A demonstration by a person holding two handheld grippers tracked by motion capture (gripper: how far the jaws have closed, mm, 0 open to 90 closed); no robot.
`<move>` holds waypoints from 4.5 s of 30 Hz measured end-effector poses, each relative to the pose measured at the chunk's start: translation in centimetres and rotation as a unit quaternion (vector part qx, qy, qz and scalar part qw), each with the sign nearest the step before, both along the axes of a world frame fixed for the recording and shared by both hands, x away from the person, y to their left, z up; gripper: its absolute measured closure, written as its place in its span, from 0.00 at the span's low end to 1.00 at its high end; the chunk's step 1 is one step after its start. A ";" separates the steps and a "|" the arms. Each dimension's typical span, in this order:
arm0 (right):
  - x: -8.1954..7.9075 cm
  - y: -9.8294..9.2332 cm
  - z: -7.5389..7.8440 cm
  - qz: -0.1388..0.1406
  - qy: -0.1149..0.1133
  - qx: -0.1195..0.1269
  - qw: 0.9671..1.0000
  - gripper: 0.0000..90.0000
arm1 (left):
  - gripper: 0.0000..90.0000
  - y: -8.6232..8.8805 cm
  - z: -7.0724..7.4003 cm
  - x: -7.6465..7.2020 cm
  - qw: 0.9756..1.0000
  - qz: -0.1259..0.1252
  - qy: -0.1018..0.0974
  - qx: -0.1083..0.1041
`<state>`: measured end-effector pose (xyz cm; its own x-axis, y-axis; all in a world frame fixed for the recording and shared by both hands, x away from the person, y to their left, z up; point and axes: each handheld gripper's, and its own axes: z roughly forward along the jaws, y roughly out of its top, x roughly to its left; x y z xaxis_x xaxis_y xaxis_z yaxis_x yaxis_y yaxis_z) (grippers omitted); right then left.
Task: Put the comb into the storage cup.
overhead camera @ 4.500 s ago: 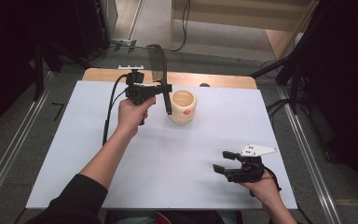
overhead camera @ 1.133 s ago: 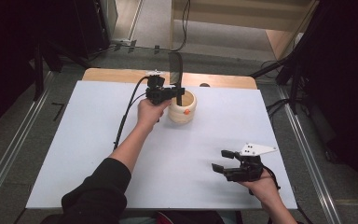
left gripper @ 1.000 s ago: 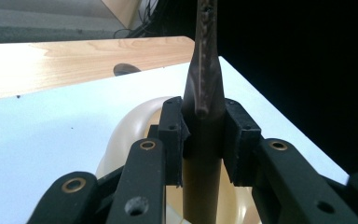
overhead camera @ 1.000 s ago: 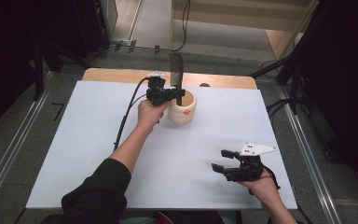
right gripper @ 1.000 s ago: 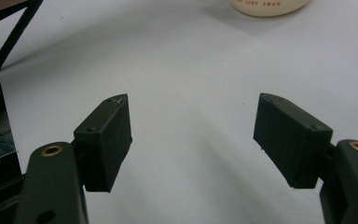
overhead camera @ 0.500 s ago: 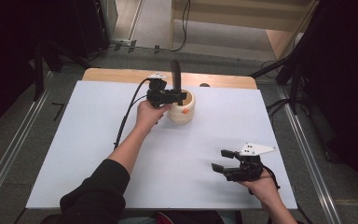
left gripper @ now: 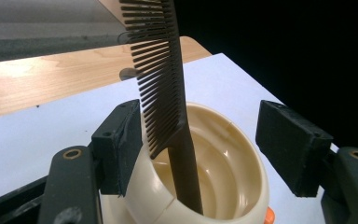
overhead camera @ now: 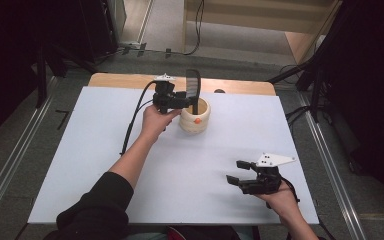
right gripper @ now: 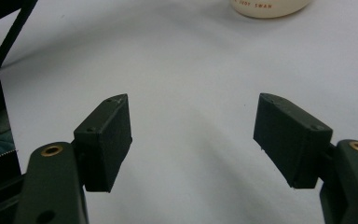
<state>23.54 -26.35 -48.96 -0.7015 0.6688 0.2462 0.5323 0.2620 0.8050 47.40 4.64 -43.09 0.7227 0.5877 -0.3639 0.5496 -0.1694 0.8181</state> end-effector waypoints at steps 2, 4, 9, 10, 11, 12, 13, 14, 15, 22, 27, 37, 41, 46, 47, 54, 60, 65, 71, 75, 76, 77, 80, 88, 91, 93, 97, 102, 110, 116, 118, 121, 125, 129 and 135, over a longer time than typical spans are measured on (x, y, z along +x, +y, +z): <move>0.0 0.0 0.0 0.001 -0.002 0.000 1.000 0.29 | 0.36 0.3 0.1 0.0 1.000 0.001 0.001 0.000; 0.0 0.0 0.0 0.000 0.000 0.001 1.000 0.29 | 0.36 0.6 0.3 0.0 1.000 0.000 0.005 -0.002; 0.0 -0.1 0.0 0.000 0.001 0.000 1.000 0.29 | 0.36 1.3 0.6 -0.3 1.000 -0.001 0.007 -0.006; 0.0 -0.1 0.0 0.000 0.001 -0.001 1.000 0.29 | 0.36 1.5 0.7 -0.4 1.000 0.000 0.010 -0.009; 0.0 -0.1 0.0 -0.001 0.002 -0.001 1.000 0.29 | 0.36 1.8 0.7 -0.4 1.000 0.000 0.011 -0.011; 0.0 -0.1 0.0 -0.001 0.003 -0.001 1.000 0.29 | 0.36 2.0 0.7 -0.5 1.000 0.001 0.015 -0.014; 0.0 -0.1 0.0 -0.002 0.003 -0.002 1.000 0.29 | 0.36 2.2 0.7 -0.6 1.000 0.001 0.016 -0.014; 0.0 -0.1 -0.1 -0.002 0.003 -0.002 1.000 0.29 | 0.36 2.3 0.7 -0.7 1.000 0.000 0.017 -0.015; 0.0 -0.2 -0.1 -0.002 0.002 -0.002 1.000 0.29 | 0.36 2.5 0.7 -0.8 1.000 0.001 0.018 -0.016; 0.0 -0.1 -0.1 -0.004 0.005 -0.002 1.000 0.29 | 0.36 3.8 0.5 -1.5 0.999 -0.003 0.028 -0.016; 0.1 -0.2 -0.1 -0.003 0.006 0.000 1.000 0.29 | 0.36 4.7 0.1 -2.1 0.999 -0.006 0.039 -0.022; 0.2 -0.2 -0.2 -0.004 0.006 -0.002 1.000 0.29 | 0.36 5.7 -0.3 -3.4 0.998 -0.017 0.054 -0.013; 0.2 -0.2 -0.2 -0.004 0.006 -0.003 1.000 0.28 | 0.36 6.0 -0.4 -4.0 0.998 -0.017 0.062 -0.013; 0.2 -0.1 -0.3 -0.005 0.007 -0.002 1.000 0.28 | 0.36 6.6 -0.5 -4.9 0.996 -0.019 0.077 -0.033; 0.2 -0.1 -0.3 -0.005 0.006 -0.002 1.000 0.28 | 0.36 6.7 -0.6 -5.0 0.996 -0.021 0.076 -0.029; 0.2 -0.1 -0.3 -0.006 0.009 -0.001 1.000 0.27 | 0.36 7.4 -1.1 -5.9 0.996 -0.020 0.082 -0.026; 0.3 -0.1 -0.3 -0.007 0.010 0.000 1.000 0.27 | 0.33 7.8 -1.3 -6.9 0.995 -0.038 0.091 -0.023; 0.3 -0.1 -0.3 -0.007 0.012 0.001 1.000 0.27 | 0.33 8.0 -1.4 -7.7 0.995 -0.042 0.091 -0.014; 0.3 -0.2 -0.4 -0.007 0.014 0.002 1.000 0.27 | 0.33 8.4 -1.8 -8.7 0.995 -0.044 0.093 -0.010; 0.3 -0.2 -0.4 -0.006 0.016 0.003 1.000 0.27 | 0.33 8.6 -2.0 -9.6 0.994 -0.052 0.093 0.004; 0.3 -0.2 -0.4 -0.006 0.016 0.002 1.000 0.27 | 0.33 8.6 -2.1 -9.7 0.994 -0.055 0.093 0.008; 0.3 -0.2 -0.4 -0.005 0.015 0.001 1.000 0.27 | 0.33 8.7 -2.1 -10.0 0.995 -0.055 0.088 0.015; 0.4 -0.2 -0.4 -0.005 0.017 0.001 1.000 0.27 | 0.33 8.7 -2.0 -10.8 0.995 -0.063 0.076 0.022; 0.4 -0.2 -0.4 -0.004 0.018 0.001 1.000 0.27 | 0.33 9.2 -2.1 -12.4 0.994 -0.074 0.075 0.031; 0.4 -0.2 -0.4 -0.003 0.019 0.001 1.000 0.27 | 0.33 9.4 -2.2 -12.8 0.994 -0.078 0.075 0.035; 0.4 -0.2 -0.4 -0.004 0.020 0.001 1.000 0.27 | 0.33 9.5 -2.3 -13.1 0.993 -0.080 0.072 0.039; 0.4 -0.2 -0.4 -0.005 0.020 0.001 1.000 0.27 | 0.33 9.6 -2.4 -13.6 0.993 -0.080 0.071 0.042; 0.4 -0.3 -0.4 -0.004 0.021 0.001 1.000 0.27 | 0.33 9.9 -2.5 -14.3 0.993 -0.086 0.064 0.049; 0.4 -0.3 -0.5 -0.003 0.023 0.002 1.000 0.27 | 0.33 10.6 -2.9 -15.2 0.993 -0.086 0.062 0.058; 0.4 -0.4 -0.5 -0.003 0.024 0.002 1.000 0.27 | 0.33 11.3 -2.9 -15.8 0.992 -0.087 0.062 0.059; 0.5 -0.4 -0.5 -0.003 0.025 0.002 1.000 0.27 | 0.33 11.5 -3.0 -16.0 0.992 -0.086 0.066 0.057; 0.5 -0.4 -0.6 -0.002 0.025 0.002 1.000 0.27 | 0.31 11.9 -3.0 -16.3 0.992 -0.086 0.066 0.056; 0.5 -0.4 -0.6 -0.003 0.027 0.001 1.000 0.27 | 0.31 12.4 -3.1 -16.6 0.993 -0.083 0.064 0.061; 0.5 -0.5 -0.6 -0.004 0.028 0.000 1.000 0.27 | 0.31 12.9 -3.2 -16.9 0.993 -0.079 0.065 0.065; 0.5 -0.5 -0.7 0.001 0.028 -0.002 1.000 0.27 | 0.31 13.8 -3.5 -17.3 0.992 -0.074 0.067 0.076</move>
<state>24.05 -26.83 -49.62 -0.6886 0.6681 0.2817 0.5752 0.2668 0.7732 30.06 18.48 -46.54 0.7566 0.5342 -0.3771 0.6113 -0.3731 0.6980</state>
